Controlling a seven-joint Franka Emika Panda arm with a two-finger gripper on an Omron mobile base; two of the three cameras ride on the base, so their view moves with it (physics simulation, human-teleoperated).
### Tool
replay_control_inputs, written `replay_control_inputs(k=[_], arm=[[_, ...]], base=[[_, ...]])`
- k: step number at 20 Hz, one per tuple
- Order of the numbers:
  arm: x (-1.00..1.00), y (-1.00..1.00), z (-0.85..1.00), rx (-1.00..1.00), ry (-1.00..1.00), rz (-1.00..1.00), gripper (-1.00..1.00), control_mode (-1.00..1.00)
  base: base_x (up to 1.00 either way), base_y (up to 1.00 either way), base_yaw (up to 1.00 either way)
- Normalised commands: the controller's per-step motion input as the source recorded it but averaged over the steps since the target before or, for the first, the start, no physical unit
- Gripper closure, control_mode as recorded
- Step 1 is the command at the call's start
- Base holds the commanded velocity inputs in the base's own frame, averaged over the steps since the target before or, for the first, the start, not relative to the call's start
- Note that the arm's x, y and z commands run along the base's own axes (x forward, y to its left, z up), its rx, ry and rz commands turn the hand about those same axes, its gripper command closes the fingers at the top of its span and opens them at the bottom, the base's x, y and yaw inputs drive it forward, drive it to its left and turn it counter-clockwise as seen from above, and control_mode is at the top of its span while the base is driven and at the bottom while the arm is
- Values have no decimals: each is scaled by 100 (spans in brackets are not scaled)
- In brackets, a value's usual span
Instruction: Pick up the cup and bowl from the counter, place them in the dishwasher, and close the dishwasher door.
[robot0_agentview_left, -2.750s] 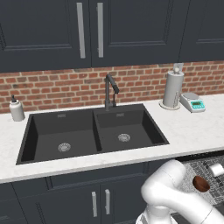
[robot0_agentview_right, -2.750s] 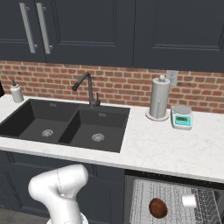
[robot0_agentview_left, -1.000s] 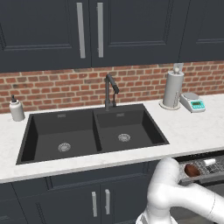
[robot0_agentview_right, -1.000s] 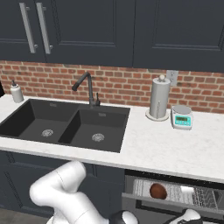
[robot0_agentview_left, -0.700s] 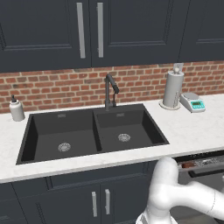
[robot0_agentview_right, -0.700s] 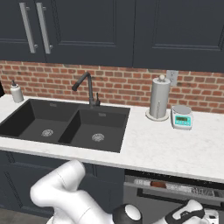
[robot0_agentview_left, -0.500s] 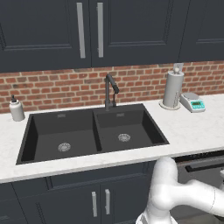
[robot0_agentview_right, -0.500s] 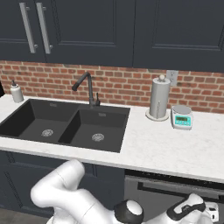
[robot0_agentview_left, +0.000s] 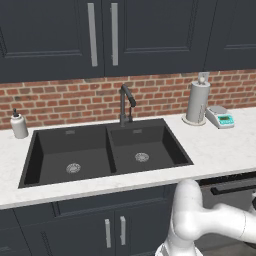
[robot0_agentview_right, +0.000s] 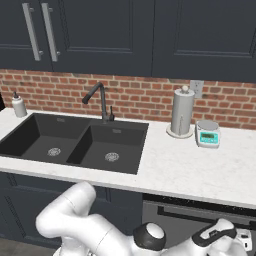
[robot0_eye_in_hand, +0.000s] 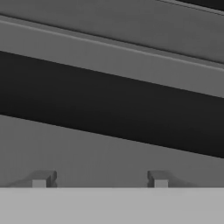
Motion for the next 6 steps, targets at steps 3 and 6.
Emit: replay_control_inputs(k=[3,6], arm=[[60,6,-41,0,-1,10,-100,-100],[57,2,-40,0,0,7,-100,-100]], base=[[0,0,0],[0,0,0]])
